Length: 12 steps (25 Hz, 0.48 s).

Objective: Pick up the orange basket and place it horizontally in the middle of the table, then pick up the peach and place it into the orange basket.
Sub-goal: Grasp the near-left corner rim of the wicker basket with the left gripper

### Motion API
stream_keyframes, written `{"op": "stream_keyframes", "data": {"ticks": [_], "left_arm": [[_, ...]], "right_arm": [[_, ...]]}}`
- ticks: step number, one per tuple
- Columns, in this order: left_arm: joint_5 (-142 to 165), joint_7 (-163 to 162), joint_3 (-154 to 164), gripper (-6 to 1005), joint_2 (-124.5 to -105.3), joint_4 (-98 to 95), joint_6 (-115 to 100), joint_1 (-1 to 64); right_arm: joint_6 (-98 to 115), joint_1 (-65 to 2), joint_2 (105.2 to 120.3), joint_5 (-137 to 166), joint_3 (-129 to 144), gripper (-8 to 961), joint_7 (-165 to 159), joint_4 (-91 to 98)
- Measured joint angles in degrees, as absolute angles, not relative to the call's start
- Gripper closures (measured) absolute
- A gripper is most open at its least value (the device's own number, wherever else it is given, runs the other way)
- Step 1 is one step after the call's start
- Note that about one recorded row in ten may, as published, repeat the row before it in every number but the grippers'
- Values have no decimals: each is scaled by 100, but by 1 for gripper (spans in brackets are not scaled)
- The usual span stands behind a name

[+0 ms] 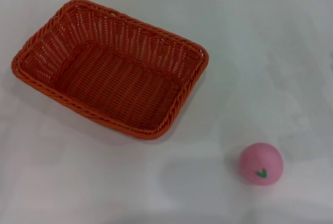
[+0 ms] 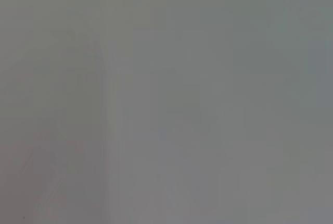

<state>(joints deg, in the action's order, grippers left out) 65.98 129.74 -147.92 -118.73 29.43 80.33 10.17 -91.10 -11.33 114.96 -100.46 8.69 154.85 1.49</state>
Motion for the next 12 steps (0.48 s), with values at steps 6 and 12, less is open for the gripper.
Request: {"op": "stream_keyframes", "data": {"ticks": [6,12], "left_arm": [[6597,12896,-14792,116,-11870,3078,8015,1036],[6638,12859,-14792,116,-11875,3093,7988,1052]], "right_arm": [[-9110,-1134,11496,-10062,849,278,15501,149],[-9107,-1142,11496,-10072,834,278,15507,149]]}}
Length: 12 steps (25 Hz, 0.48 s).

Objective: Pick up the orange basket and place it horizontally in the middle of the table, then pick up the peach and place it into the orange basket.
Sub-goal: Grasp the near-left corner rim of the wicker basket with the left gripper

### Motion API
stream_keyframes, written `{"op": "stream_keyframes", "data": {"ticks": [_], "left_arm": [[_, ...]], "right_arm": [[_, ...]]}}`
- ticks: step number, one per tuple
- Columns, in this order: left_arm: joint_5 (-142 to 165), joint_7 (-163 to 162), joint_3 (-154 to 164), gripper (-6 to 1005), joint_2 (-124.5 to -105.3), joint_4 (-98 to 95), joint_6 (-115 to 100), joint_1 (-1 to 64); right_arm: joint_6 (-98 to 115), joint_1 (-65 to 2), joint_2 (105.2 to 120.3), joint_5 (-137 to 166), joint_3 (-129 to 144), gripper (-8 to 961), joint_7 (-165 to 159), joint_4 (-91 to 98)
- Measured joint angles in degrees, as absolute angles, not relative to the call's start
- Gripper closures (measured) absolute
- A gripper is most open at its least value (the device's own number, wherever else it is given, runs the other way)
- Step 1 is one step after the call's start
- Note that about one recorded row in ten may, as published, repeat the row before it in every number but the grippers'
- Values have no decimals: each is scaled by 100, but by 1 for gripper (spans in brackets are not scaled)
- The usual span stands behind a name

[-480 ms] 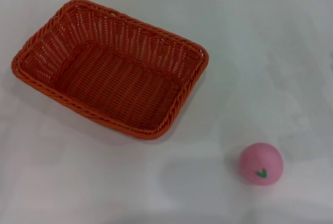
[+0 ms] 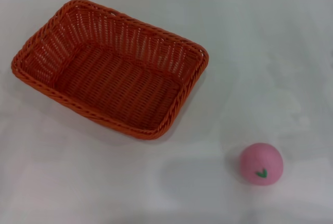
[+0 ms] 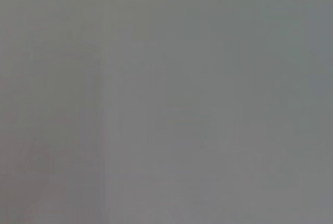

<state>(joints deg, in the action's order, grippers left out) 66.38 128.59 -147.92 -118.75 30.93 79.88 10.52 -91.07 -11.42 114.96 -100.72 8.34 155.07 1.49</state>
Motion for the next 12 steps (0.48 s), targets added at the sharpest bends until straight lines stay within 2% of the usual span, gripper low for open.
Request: {"op": "stream_keyframes", "data": {"ticks": [7,12], "left_arm": [[6778,12406,-14792,116,-11858,3313,7972,1053],[7667,10887,-14835,116,-11864,4246,7930,1007]], "right_arm": [[-9105,-1154,11496,-10081,826,278,15511,158],[-9104,-1157,11496,-10089,824,278,15476,189]]}}
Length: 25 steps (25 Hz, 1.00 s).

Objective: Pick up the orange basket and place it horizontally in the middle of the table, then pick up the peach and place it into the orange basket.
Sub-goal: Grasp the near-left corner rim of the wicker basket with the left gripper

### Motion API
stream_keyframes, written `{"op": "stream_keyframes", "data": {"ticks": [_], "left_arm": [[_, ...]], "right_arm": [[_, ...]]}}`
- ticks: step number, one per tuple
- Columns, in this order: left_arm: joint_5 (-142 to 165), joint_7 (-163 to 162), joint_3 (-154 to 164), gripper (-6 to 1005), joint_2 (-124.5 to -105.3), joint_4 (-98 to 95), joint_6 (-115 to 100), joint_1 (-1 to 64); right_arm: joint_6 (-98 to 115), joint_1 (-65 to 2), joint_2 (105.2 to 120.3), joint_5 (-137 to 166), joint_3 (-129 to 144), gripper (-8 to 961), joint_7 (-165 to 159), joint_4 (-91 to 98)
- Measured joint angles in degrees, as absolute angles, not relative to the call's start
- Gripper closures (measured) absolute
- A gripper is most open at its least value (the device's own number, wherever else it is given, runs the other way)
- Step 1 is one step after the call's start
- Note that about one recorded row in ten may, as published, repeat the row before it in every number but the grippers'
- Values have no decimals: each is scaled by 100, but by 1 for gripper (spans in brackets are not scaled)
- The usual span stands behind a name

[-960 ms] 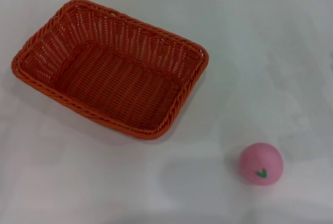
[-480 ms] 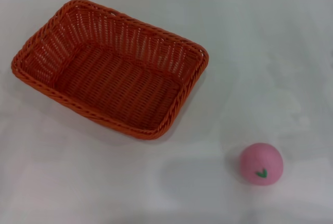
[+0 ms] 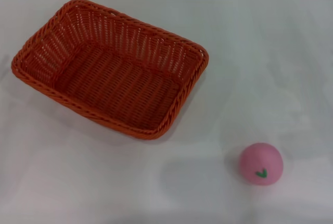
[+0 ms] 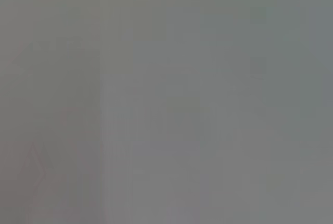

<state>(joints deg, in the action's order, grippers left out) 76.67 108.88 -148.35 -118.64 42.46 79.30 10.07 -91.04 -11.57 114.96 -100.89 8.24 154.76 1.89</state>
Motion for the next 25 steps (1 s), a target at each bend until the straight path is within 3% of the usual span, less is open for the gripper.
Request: {"op": "stream_keyframes", "data": {"ticks": [9,15,25], "left_arm": [[10830,6948,-14794,116,-11825,7009,8227,1303],[12416,5650,-14803,116,-11452,7305,9115,2063],[13954,5488,-14753,117,-11195,7457,9758,2928]], "right_arm": [[-9076,-1194,11496,-10109,815,278,15463,208],[-9077,-1209,11490,-10110,817,278,15462,233],[-9104,-1205,11494,-10085,852,278,15461,197]]}}
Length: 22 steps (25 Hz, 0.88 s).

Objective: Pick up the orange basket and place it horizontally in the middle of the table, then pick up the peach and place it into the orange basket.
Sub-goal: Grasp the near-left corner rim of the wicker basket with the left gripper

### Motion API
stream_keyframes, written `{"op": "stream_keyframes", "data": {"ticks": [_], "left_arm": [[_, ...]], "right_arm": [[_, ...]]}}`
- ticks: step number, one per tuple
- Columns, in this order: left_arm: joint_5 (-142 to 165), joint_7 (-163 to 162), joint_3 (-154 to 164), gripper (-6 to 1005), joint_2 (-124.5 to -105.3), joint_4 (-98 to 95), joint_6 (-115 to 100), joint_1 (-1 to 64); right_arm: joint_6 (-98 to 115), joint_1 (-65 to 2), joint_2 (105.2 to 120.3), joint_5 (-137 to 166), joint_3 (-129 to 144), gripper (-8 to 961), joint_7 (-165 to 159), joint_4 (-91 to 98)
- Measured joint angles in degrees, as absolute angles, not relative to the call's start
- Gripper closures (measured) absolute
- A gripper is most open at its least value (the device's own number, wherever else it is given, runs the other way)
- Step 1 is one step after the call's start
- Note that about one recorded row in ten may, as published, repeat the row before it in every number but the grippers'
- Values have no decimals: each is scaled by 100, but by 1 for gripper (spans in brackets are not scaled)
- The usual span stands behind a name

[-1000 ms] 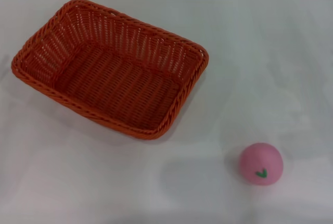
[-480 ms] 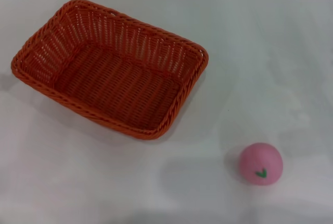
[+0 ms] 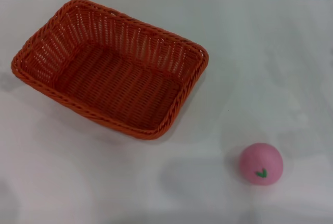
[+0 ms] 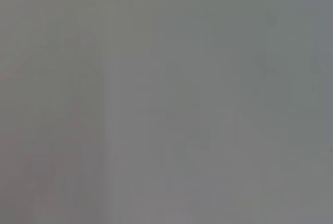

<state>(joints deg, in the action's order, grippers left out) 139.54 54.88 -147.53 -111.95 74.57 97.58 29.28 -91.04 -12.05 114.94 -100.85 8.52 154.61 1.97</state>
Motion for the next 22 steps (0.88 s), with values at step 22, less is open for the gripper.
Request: {"op": "stream_keyframes", "data": {"ticks": [22], "left_arm": [[14003,7276,-14633,117,-11357,5947,8519,3308]], "right_arm": [[-9174,-1142,11505,-10054,956,277,15477,-104]]}}
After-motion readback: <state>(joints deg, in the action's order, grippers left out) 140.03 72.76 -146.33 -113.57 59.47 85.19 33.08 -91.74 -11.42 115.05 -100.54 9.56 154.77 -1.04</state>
